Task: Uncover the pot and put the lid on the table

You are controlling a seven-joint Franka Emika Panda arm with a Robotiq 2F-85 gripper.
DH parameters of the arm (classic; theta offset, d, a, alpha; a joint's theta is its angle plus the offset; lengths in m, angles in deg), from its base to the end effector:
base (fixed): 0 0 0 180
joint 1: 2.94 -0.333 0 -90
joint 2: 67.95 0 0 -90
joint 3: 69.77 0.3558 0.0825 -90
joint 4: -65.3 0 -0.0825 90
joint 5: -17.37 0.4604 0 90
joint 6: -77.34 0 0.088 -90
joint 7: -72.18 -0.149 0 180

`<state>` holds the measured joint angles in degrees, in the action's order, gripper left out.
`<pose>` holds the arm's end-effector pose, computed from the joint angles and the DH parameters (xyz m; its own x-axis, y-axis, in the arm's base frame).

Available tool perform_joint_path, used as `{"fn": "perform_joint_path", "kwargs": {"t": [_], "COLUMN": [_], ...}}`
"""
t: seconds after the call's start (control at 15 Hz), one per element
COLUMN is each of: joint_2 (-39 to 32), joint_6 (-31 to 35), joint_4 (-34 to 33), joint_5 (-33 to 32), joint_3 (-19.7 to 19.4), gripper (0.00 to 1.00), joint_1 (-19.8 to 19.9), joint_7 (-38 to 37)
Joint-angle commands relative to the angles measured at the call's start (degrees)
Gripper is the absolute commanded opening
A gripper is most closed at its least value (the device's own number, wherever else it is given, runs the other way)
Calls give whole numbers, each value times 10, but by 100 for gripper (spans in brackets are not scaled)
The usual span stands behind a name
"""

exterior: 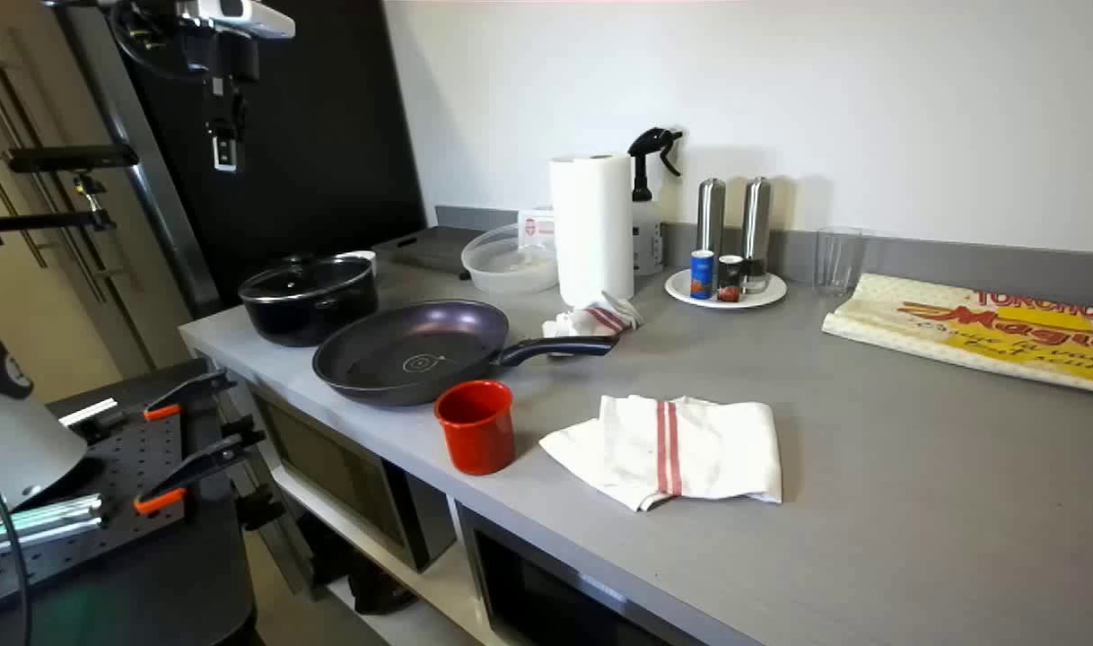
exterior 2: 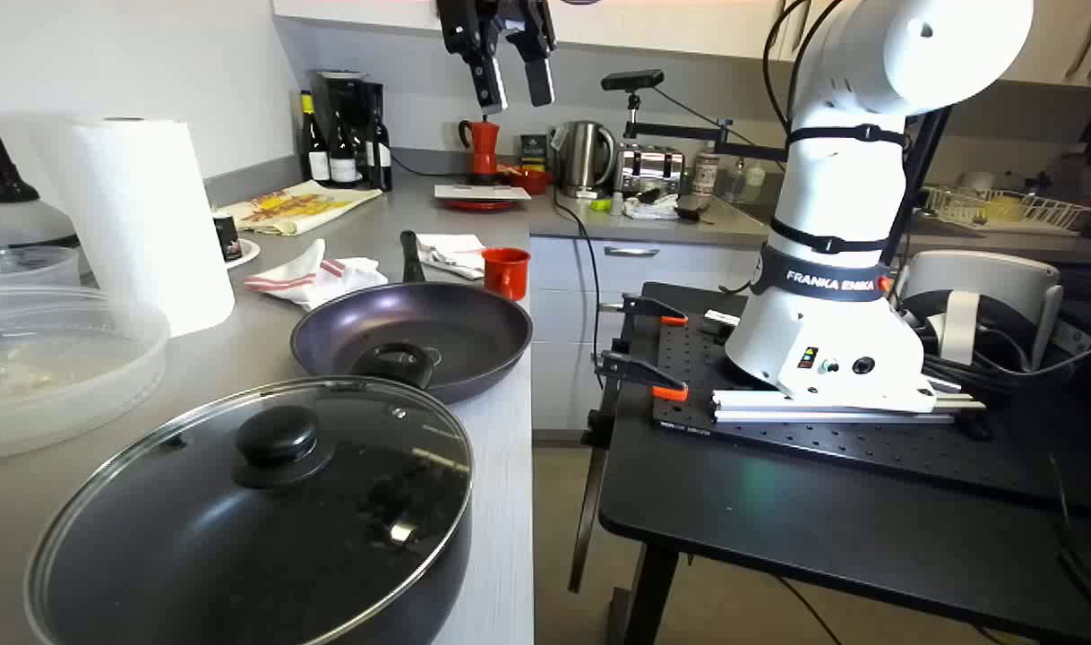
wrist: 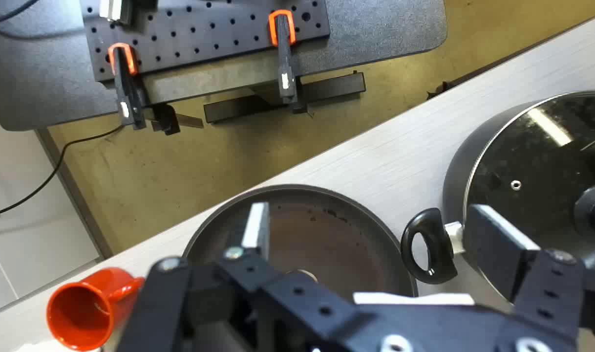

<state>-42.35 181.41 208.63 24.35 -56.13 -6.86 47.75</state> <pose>0.3957 0.1358 0.3772 0.9529 -0.2040 -0.2245 -0.1866 -0.9777 0.0962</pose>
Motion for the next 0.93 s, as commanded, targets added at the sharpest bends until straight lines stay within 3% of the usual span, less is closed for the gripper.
{"fn": "perform_joint_path", "kwargs": {"t": [0.0, 0.47, 0.87], "joint_2": [-1, -1, -55], "joint_6": [-1, -1, -8], "joint_4": [-1, -1, -43], "joint_5": [-2, -2, -35], "joint_3": [-5, -5, 0], "gripper": [100, 100, 100], "joint_1": [-6, -6, -8], "joint_7": [-2, -2, 18]}}
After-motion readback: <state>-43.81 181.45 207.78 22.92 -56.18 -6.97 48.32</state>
